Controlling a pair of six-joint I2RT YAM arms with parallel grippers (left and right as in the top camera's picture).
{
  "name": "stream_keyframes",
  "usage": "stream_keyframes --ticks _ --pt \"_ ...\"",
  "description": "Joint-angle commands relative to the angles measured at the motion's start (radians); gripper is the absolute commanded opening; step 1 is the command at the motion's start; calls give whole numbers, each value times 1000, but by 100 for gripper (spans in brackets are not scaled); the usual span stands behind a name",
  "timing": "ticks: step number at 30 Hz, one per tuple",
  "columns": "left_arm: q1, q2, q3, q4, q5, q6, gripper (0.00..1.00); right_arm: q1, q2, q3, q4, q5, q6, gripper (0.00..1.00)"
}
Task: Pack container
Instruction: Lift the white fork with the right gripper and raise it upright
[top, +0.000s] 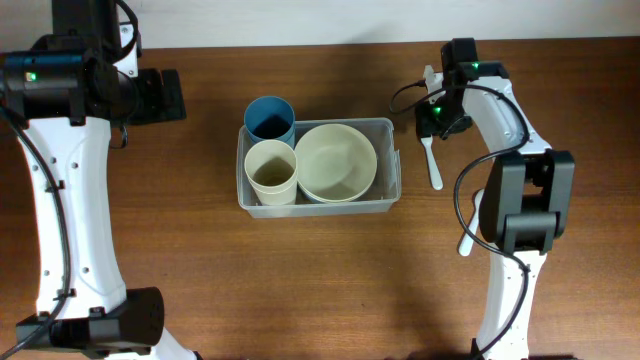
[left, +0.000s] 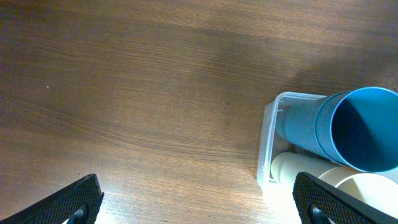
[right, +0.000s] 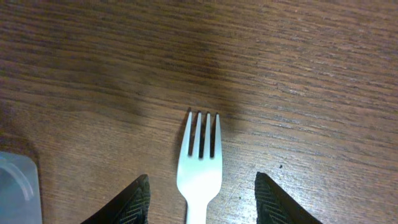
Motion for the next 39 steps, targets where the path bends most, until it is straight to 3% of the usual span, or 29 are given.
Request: stream_keyframes --ticks 1,11,19,39 --pt "4 -2 -1 0 -10 -6 100 -2 55 16 1 0 8 49" --pt "4 -2 -1 0 -10 -6 100 -2 81 16 2 1 8 48" --pt "4 -2 -1 -1 -10 -6 100 -2 81 17 1 1 8 28" --pt "4 -2 -1 0 -10 -6 100 -3 80 88 -96 1 8 23"
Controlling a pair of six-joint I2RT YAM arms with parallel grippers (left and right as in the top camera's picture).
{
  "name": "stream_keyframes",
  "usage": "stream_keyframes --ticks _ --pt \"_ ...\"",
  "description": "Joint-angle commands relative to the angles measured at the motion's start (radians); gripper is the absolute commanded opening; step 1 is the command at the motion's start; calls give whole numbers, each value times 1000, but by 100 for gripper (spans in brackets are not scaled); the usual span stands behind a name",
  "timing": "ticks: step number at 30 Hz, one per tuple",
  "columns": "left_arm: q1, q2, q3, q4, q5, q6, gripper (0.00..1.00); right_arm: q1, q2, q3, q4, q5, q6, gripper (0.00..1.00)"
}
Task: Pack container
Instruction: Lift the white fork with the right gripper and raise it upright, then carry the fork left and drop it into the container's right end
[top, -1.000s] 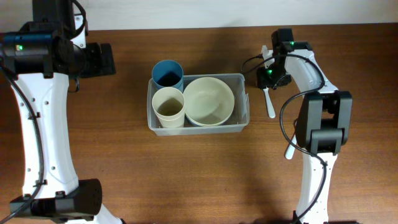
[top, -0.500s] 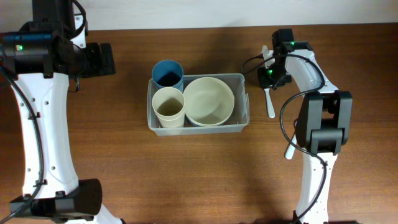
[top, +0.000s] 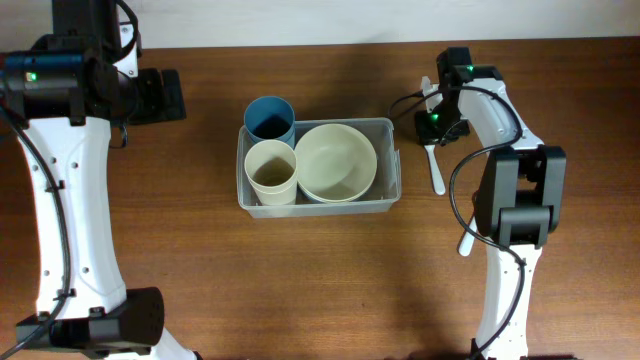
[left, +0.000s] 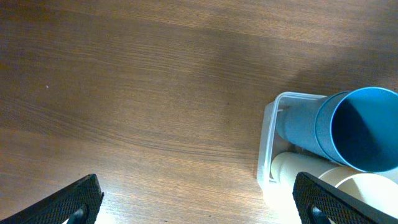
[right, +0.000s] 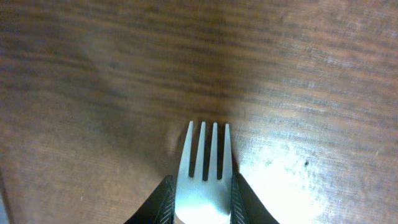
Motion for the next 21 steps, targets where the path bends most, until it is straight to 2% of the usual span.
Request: stream_keyframes --ticks 1,11,17,21 --pt "4 -2 -1 0 -10 -6 100 -3 19 69 -31 -2 8 23" --pt "4 -2 -1 0 -10 -6 100 -2 19 327 -262 -17 8 23" --pt "4 -2 -1 0 -10 -6 100 -2 19 458 -412 -139 7 22" --pt "4 -2 -1 0 -10 -6 100 0 19 510 -480 -293 -13 21"
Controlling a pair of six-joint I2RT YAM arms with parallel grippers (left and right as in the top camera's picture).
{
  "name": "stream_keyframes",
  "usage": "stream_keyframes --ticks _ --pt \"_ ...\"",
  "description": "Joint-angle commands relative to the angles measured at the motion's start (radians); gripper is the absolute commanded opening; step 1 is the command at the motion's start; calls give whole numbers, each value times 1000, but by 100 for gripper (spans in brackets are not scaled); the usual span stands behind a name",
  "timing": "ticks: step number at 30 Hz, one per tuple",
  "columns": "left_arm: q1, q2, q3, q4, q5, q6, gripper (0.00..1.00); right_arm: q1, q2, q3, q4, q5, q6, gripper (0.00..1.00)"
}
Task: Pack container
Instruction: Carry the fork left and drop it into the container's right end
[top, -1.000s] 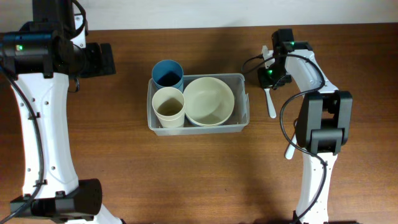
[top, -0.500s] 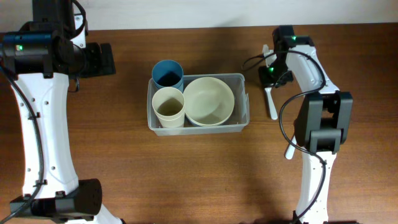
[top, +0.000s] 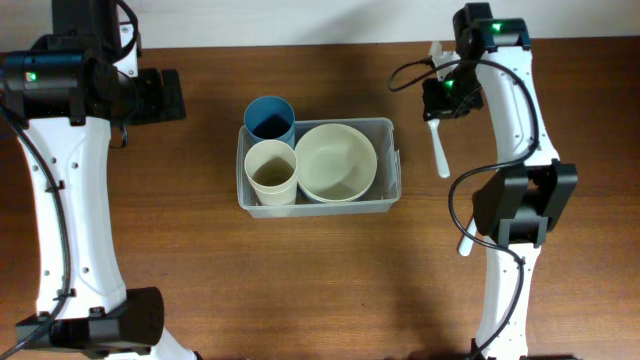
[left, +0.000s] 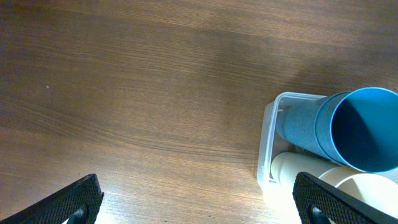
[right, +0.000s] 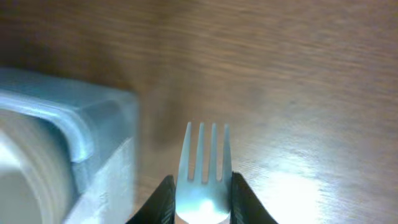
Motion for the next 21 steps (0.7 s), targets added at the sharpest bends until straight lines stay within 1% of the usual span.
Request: stream_keyframes --ticks 1,6,11,18,21 --pt "4 -2 -1 0 -10 -6 100 1 7 50 -32 -195 -15 20" --pt "4 -2 -1 0 -10 -6 100 9 7 53 -56 -399 -52 18" --pt "4 -2 -1 0 -10 -6 100 41 7 53 -59 -512 -75 18" --pt "4 -2 -1 -1 -10 -6 100 95 7 52 -58 -502 -101 17" --pt "4 -2 -1 0 -10 -6 100 113 7 52 -54 -450 -101 17"
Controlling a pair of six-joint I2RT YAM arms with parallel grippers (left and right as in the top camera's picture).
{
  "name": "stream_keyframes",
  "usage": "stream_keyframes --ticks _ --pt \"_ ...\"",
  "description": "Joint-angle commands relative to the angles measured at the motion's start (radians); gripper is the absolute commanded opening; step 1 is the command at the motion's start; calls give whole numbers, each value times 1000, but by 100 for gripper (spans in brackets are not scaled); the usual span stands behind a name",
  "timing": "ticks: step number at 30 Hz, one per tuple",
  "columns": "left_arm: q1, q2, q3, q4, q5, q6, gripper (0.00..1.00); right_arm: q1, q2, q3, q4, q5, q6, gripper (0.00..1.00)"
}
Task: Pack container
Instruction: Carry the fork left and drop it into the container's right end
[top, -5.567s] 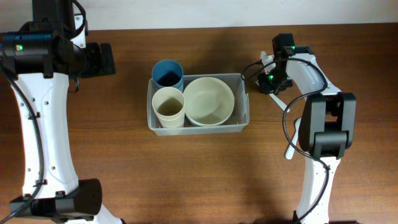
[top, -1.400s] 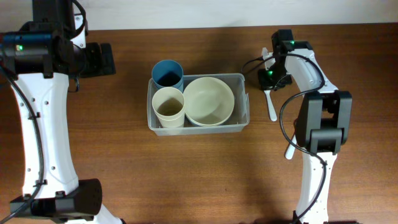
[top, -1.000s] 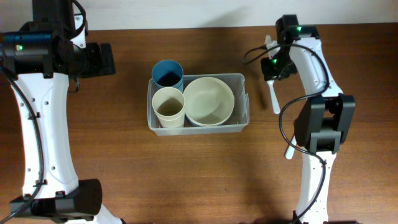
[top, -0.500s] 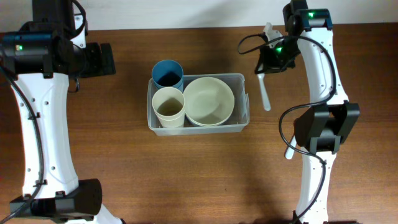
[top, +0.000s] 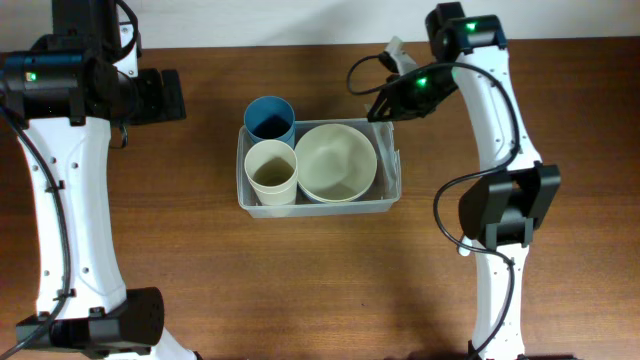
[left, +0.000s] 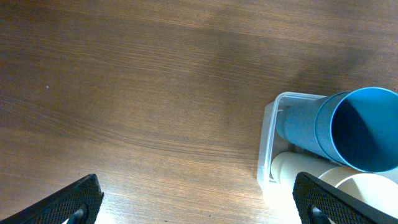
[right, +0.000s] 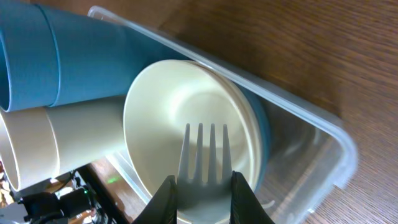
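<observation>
A clear plastic container (top: 392, 185) sits mid-table, holding a blue cup (top: 269, 117), a cream cup (top: 271, 170) and a cream bowl (top: 335, 162). My right gripper (top: 388, 103) hangs at the container's back right corner, shut on a white fork (right: 204, 163). In the right wrist view the fork's tines point over the bowl (right: 168, 112) and the container's rim (right: 292, 106). Far off at the table's left, my left gripper (left: 196, 200) stands open with nothing between its fingers; the blue cup (left: 360, 127) shows at its right.
A white utensil (top: 465, 243) lies on the table to the right, partly hidden behind the right arm. Both arm bases stand at the near edge.
My right gripper has moved left with the fork, from beside the container's right end to its back right corner, tilted over the bowl. The left arm has not moved.
My right gripper stood open around the fork lying on the table right of the container. It then shut on the fork, held it up off the table, and now holds it over the bowl. The left arm stayed still throughout.
</observation>
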Motion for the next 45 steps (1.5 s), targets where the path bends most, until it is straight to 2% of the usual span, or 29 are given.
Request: stream_keyframes --ticks 1,17,29,30,32,36,45 --pt "4 -2 -1 0 -10 -6 100 20 7 22 0 22 -22 16" --pt "4 -2 -1 0 -10 -6 100 22 7 19 50 137 16 14" --pt "4 -2 -1 0 -10 -6 100 22 7 18 76 141 35 14" --pt "4 -2 -1 0 -10 -6 100 22 7 18 76 142 34 15" --pt "4 -2 -1 0 -10 -6 100 22 7 18 76 141 34 25" --pt "4 -2 -1 0 -10 -6 100 22 7 18 76 142 34 36" --pt "4 -2 -1 0 -10 -6 100 21 7 19 76 142 34 38"
